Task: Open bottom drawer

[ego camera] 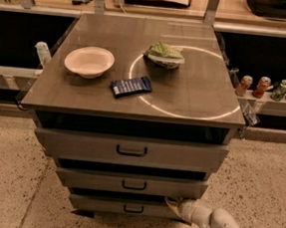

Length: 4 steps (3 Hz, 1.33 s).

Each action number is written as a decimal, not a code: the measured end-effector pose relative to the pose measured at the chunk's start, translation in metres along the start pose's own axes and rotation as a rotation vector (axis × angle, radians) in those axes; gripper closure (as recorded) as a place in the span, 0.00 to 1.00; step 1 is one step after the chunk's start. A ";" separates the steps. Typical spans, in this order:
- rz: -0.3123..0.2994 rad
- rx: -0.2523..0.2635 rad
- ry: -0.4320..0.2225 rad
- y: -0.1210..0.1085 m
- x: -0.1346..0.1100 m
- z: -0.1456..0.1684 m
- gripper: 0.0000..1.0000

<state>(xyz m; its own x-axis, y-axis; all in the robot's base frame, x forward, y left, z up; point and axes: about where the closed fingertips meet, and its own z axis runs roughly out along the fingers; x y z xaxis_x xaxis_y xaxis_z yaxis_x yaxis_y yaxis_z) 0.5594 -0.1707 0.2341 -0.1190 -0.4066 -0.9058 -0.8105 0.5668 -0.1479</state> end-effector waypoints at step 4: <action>0.021 0.153 0.154 0.042 0.012 -0.001 1.00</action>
Offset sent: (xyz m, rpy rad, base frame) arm -0.0274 0.0149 -0.0129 -0.1715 0.0255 -0.1939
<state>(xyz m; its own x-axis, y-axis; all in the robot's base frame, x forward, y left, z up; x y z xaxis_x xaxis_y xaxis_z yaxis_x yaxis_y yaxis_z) 0.5239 -0.1525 0.2176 -0.2305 -0.4919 -0.8396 -0.7119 0.6735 -0.1991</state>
